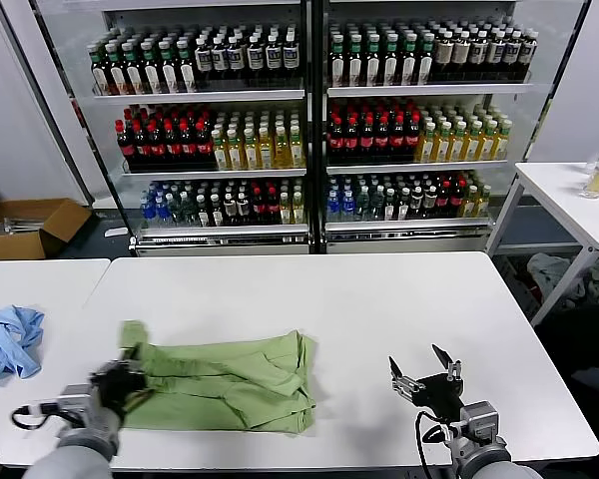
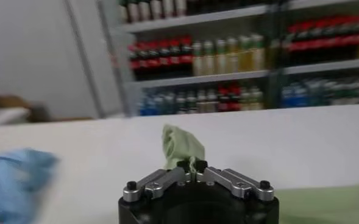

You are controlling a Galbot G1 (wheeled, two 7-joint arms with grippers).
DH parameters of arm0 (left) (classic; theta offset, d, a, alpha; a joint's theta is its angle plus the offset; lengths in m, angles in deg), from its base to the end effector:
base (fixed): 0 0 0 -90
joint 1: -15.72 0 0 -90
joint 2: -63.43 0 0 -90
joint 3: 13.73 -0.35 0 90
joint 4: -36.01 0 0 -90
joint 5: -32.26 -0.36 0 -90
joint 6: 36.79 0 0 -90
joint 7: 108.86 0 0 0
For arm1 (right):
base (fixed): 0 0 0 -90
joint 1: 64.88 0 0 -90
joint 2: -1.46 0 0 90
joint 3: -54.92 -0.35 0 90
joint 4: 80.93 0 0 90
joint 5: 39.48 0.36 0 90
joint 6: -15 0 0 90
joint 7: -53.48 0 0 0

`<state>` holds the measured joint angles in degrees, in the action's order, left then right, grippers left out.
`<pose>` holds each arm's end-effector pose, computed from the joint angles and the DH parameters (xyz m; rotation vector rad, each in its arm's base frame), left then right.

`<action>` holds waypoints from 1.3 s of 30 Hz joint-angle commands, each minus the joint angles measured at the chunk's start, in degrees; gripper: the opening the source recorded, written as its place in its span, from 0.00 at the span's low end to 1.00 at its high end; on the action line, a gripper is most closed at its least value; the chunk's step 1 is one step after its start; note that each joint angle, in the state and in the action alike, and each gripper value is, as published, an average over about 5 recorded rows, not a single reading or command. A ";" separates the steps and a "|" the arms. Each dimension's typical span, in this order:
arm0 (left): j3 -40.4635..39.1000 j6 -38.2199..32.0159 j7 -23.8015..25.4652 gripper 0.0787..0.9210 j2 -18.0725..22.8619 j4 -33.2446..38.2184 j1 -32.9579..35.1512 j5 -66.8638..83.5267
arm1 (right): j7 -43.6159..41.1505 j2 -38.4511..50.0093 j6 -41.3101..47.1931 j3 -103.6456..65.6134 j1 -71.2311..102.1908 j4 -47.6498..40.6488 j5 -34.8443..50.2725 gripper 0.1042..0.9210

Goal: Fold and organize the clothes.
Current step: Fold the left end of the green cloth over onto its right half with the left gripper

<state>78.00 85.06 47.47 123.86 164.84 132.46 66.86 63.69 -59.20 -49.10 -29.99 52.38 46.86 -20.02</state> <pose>0.2036 0.0687 -0.2189 0.0977 -2.7155 -0.0402 0.1946 -0.0414 -0.2411 0.2445 -2.7851 0.2283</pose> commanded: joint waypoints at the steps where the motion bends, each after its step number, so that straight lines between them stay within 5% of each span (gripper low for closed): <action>1: -14.90 -0.87 3.10 0.02 6.51 5.24 -3.40 9.96 | 0.02 -0.07 0.09 0.03 0.01 0.06 -0.12 0.88; 20: -23.65 -4.24 3.17 0.02 16.23 -10.78 -13.69 3.58 | 0.01 -0.63 0.16 -0.26 0.26 -0.03 -0.55 0.88; 27: -26.58 -8.82 6.40 0.19 19.48 -13.84 -14.52 -4.31 | 0.01 -0.92 0.35 0.57 -0.16 0.18 -0.95 0.88; 34: -19.04 -11.09 9.82 0.42 13.47 0.38 -9.27 -7.54 | -0.05 -1.14 0.27 0.60 -0.26 0.12 -0.95 0.88; 39: -5.08 -9.98 9.62 0.58 5.52 -3.51 -1.81 -13.57 | -0.17 -1.54 0.09 1.25 -0.87 0.01 -0.95 0.88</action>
<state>58.88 76.27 55.05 137.20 159.65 123.13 61.42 63.55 -60.72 -48.91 -29.03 51.72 46.99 -20.94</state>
